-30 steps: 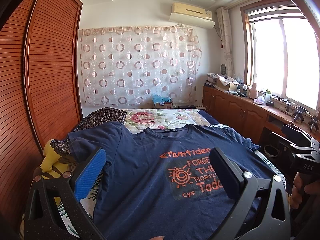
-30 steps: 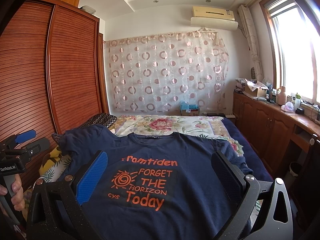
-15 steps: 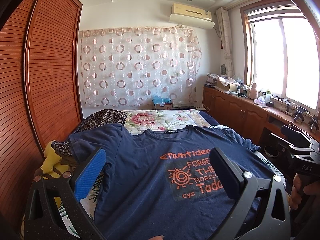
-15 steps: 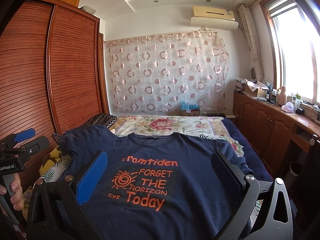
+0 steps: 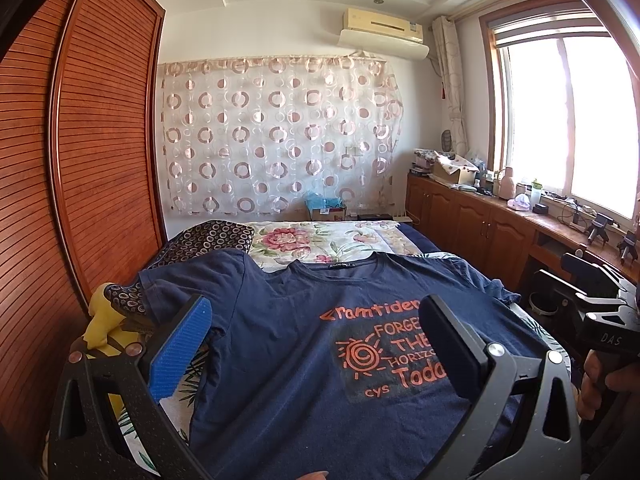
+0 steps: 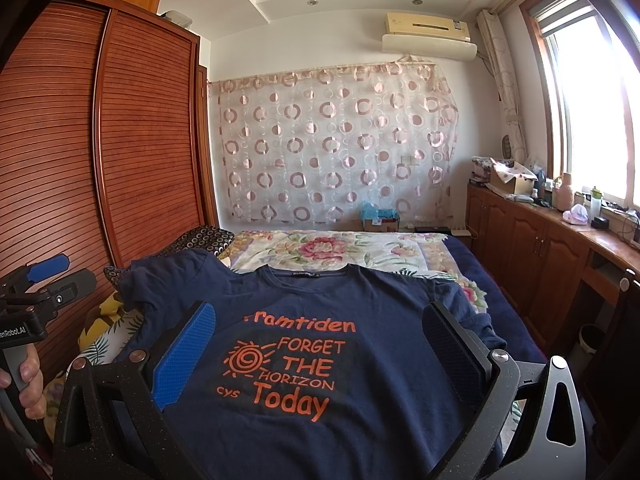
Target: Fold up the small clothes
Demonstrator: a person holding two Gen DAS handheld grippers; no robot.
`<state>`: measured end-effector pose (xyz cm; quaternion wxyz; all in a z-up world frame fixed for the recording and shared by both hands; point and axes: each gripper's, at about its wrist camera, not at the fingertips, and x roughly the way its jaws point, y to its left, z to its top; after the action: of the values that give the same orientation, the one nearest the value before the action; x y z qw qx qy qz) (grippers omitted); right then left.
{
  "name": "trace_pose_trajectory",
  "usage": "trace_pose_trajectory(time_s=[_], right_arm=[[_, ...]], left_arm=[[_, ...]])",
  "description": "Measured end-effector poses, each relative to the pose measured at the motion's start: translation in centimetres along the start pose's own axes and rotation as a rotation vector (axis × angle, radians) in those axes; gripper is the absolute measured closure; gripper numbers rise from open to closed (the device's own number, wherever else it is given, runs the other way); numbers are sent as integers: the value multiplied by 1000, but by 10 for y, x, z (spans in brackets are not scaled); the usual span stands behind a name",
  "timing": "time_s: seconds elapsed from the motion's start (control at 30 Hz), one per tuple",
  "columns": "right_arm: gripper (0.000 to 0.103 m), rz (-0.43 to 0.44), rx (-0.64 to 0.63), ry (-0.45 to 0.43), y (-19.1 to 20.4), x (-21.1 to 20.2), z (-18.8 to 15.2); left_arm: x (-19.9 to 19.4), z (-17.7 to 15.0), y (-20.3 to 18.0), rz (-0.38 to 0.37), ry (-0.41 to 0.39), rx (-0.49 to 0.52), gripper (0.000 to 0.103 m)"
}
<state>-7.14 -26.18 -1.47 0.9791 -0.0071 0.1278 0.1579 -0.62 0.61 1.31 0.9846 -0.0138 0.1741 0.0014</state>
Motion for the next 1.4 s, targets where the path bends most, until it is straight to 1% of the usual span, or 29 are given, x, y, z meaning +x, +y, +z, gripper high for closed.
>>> trace_pose_trajectory(time_s=[0.57, 0.63, 0.83, 1.0, 1.07, 1.1, 1.17, 1.2, 1.23, 1.4], right_arm=[[0, 1, -2, -2, 2, 1, -1], [0, 2, -2, -1, 2, 2, -2], [0, 7, 0, 2, 2, 3, -2], [0, 19, 2, 15, 2, 7, -6], [0, 28, 4, 23, 2, 10, -7], [0, 33, 4, 27, 1, 12, -8], [0, 43, 2, 38, 2, 17, -11], [0, 47, 1, 45, 2, 20, -12], [0, 54, 0, 52, 3, 23, -14], [0, 78, -13, 87, 3, 37, -16]], left_arm=[[0, -2, -2, 3, -2, 1, 0], [-8, 13, 0, 3, -3, 0, 0], [-7, 11, -2, 4, -3, 0, 0], [-6, 21, 7, 3, 18, -10, 0], [-3, 16, 7, 5, 21, -10, 0], [2, 18, 14, 13, 36, -14, 0], [5, 8, 17, 17, 42, -17, 0], [10, 9, 24, 26, 54, -23, 0], [15, 1, 27, 31, 60, -27, 0], [28, -9, 43, 62, 87, -38, 0]])
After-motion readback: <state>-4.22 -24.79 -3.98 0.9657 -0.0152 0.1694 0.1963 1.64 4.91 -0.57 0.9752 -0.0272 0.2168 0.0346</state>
